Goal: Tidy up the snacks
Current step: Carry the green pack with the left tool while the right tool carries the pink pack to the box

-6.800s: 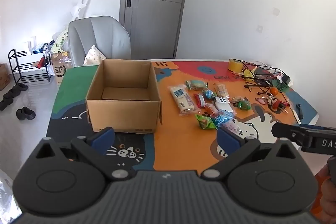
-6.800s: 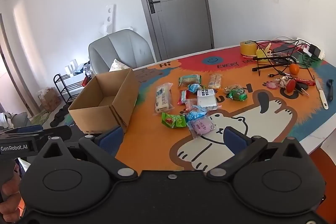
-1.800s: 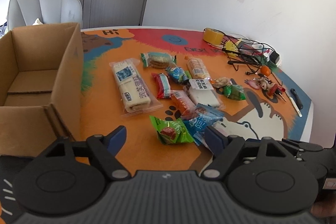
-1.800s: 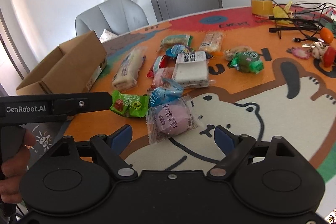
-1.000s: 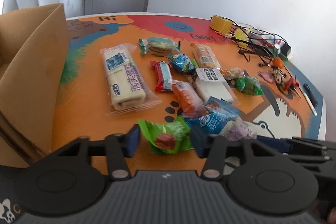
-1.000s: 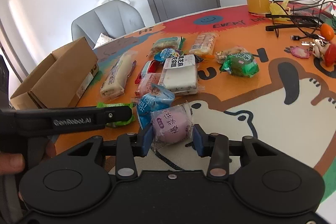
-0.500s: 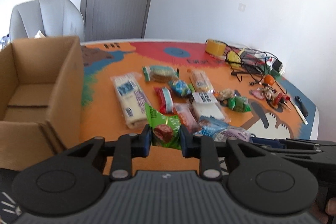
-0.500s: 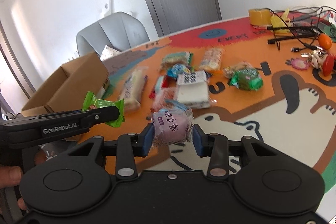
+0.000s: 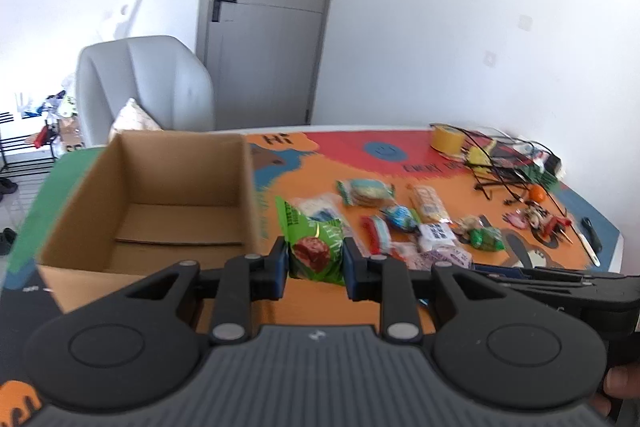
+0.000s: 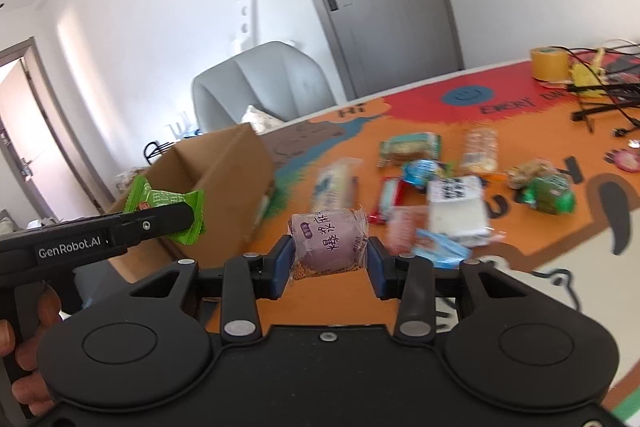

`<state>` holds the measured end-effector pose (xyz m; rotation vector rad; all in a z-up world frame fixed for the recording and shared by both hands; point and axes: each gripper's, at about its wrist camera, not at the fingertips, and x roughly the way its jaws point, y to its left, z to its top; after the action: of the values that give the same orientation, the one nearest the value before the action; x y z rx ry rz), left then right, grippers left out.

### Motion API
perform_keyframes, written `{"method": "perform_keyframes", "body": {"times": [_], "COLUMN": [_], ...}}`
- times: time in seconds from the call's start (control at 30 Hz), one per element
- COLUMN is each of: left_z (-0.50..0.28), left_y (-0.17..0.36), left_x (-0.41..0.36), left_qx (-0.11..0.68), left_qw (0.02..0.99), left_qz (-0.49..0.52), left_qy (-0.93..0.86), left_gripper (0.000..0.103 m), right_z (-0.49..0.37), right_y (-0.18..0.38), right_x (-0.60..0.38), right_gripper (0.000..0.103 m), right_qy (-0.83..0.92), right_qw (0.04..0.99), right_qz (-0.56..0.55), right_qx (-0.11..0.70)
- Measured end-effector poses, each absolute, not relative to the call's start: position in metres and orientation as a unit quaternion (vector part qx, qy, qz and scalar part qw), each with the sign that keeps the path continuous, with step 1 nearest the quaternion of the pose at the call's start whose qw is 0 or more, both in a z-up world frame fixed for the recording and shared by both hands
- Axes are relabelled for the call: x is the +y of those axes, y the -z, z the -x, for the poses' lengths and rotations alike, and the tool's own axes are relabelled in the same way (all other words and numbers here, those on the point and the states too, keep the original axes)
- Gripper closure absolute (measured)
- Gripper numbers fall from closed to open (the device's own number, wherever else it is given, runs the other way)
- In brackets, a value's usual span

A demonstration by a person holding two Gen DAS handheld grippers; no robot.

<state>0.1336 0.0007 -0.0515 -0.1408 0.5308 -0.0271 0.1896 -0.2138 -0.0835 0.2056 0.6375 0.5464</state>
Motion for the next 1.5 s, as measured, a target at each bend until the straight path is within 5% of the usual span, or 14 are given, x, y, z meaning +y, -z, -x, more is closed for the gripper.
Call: {"method": "perform_keyframes", "body": {"times": [1.23,1.5], "left_z": [-0.157,-0.154], "left_y": [0.042,0.044], "left_x": [0.101,0.118], "left_qx": [0.276,0.269], "left_qw": [0.953,0.949], "left_qz": [0.102,0.124], "left_qy": [-0.075,-0.112], "left_gripper": [0.076,0.065], "right_z": [-0.222,-0.233], "right_y": [0.048,0.055], "right_x": [-0.104,-0.087], "right_gripper": [0.063,0.063], "right_qy": [-0.355,-0.369], "right_qw": [0.877,0.866], "right_qz": [-0.093,-0.099], "right_qx": [0.311,0.322]}}
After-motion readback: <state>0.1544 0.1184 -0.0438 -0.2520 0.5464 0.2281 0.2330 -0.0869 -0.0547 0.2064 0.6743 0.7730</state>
